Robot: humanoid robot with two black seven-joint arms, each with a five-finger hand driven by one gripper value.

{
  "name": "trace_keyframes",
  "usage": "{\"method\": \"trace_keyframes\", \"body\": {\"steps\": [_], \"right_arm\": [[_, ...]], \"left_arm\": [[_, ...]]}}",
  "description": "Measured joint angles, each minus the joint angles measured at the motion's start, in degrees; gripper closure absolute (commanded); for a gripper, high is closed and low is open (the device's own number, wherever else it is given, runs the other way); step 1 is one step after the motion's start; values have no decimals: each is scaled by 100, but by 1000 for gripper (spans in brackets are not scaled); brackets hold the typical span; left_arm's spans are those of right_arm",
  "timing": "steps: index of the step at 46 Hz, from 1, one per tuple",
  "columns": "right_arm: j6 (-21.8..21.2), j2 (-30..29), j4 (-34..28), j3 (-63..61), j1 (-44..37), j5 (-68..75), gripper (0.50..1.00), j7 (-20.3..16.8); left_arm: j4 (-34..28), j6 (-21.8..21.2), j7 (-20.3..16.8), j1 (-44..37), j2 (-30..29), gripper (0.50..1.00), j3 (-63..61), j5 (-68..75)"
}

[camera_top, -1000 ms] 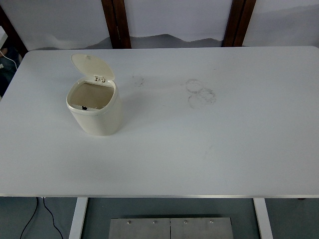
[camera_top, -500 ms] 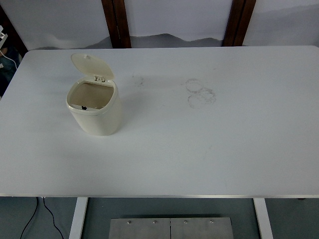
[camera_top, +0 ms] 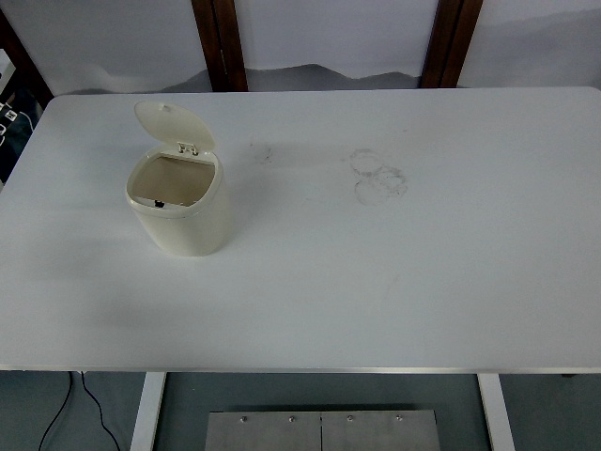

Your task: Open trash can

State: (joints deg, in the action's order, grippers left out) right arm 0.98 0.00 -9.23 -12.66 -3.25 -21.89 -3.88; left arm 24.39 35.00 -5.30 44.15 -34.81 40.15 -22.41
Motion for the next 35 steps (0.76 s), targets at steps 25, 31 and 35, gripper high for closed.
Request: {"method": "trace_keyframes", "body": {"steps": [25, 31, 35], "right_arm": [[-1, 0, 0, 0, 0, 0, 505, 4], [-2, 0, 0, 0, 0, 0, 505, 5], [-2, 0, 0, 7, 0, 0, 505, 4]], "left_arm": [[1, 0, 3, -134, 56, 500, -7, -1], [3, 0, 3, -164, 71, 500, -7, -1], [3, 0, 3, -169, 71, 500, -7, 1]]}}
